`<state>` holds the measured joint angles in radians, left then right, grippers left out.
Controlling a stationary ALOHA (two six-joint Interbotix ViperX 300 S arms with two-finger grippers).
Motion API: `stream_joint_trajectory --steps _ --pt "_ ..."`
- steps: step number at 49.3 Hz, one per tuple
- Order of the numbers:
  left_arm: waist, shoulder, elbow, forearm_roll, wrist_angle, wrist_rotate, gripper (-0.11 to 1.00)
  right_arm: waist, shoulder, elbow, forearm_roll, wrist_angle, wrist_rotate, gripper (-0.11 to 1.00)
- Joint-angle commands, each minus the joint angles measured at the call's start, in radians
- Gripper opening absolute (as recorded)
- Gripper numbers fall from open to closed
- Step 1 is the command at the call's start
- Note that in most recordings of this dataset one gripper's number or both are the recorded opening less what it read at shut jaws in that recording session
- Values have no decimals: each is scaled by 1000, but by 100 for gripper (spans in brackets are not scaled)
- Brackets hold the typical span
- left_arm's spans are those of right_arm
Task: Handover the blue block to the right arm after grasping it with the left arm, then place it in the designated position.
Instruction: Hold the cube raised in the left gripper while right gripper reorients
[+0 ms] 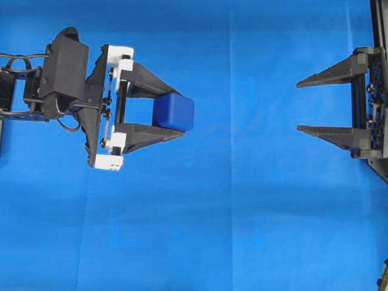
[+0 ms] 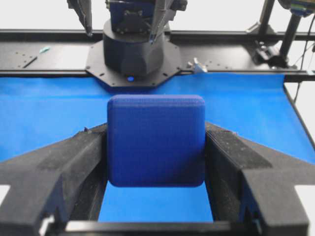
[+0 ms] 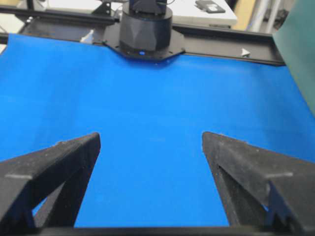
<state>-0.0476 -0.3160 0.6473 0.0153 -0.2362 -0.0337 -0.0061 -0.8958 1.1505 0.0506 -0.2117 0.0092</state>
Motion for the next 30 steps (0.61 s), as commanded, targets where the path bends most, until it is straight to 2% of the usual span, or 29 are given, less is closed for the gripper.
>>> stream_joint_trajectory --steps 1,10,16,22,30 --pt "-3 -15 -9 -2 -11 2 48 -2 5 -31 0 0 -2 97" --pt "-3 -17 -3 -2 -12 2 48 -2 5 -60 -6 52 -9 97" --pt "0 -18 0 -2 -12 0 48 6 5 -86 -46 110 -28 96" --pt "0 -21 3 -2 -14 0 48 28 6 -114 -137 130 -66 95" --pt "-3 -20 5 -2 -14 -5 48 55 5 -152 -285 129 -124 94"
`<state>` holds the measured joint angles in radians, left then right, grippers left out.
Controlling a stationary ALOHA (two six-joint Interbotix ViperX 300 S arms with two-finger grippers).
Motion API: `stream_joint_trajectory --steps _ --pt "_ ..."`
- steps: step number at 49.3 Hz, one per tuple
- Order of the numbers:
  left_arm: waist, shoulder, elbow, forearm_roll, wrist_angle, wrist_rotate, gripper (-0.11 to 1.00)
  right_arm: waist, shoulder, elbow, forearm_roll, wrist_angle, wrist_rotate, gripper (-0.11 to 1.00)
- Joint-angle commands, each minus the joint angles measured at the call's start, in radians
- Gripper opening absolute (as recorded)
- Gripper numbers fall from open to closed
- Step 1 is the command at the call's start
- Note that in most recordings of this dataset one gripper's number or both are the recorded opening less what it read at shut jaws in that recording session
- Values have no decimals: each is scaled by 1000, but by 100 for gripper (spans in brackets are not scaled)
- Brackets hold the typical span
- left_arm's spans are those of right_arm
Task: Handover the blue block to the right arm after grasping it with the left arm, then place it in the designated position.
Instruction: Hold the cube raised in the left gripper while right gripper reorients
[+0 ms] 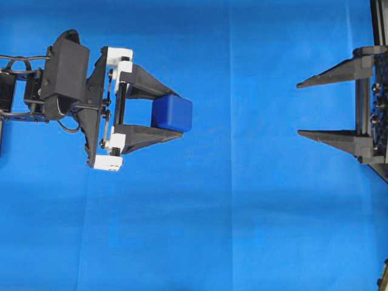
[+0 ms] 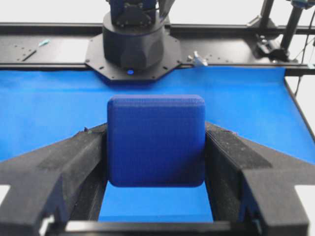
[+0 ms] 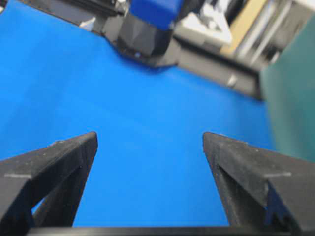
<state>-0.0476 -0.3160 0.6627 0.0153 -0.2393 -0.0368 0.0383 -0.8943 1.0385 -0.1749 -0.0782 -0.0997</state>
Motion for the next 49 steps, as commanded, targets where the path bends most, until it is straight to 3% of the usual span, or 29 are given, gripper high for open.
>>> stream_joint_trajectory --steps 1,33,40,49 --pt "0 -20 -11 -2 -11 -2 48 14 2 -44 -77 -5 -21 94" --pt "0 -20 -11 -5 -11 -3 48 26 23 -66 -624 -9 -232 94" --pt "0 -20 -11 -5 -11 -3 48 26 32 -66 -699 -6 -239 94" --pt "0 -18 -11 -6 -11 -5 48 26 34 -67 -716 -5 -239 94"
